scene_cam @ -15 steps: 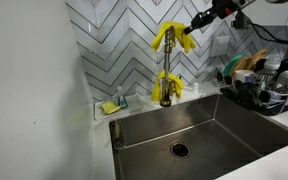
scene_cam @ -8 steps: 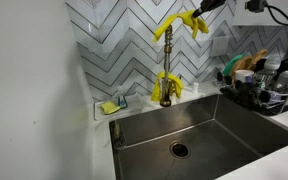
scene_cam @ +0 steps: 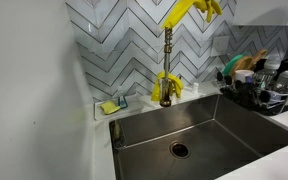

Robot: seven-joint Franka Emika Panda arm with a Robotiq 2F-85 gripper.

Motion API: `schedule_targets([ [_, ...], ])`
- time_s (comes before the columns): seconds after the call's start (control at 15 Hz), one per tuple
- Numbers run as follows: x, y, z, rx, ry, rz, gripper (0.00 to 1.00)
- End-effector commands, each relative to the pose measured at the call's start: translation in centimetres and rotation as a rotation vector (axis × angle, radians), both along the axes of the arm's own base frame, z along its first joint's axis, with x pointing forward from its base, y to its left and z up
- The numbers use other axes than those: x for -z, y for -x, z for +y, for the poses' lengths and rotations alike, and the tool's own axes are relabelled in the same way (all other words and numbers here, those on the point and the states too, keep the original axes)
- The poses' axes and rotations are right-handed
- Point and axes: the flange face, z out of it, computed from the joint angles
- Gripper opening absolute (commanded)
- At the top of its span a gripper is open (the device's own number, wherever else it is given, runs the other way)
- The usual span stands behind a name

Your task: Hang the gloves under the tap

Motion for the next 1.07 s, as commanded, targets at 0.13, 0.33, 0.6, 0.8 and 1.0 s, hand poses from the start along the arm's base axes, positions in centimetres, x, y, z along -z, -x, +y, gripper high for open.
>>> schedule_targets([
  [0.13,-1.7,1.2,-3.6,0.073,0.017,-0.006,0.0],
  [0.33,-2.0,1.5,-5.2,0.12,0.046,0.007,0.0],
  [0.6,0.1,1.8,-5.9,0.16,0.099,0.097,0.0],
  [0.8,2.7,1.9,-5.4,0.169,0.102,0.184,0.0],
  [1.0,5.5,1.9,-4.0,0.17,0.09,0.263,0.0],
])
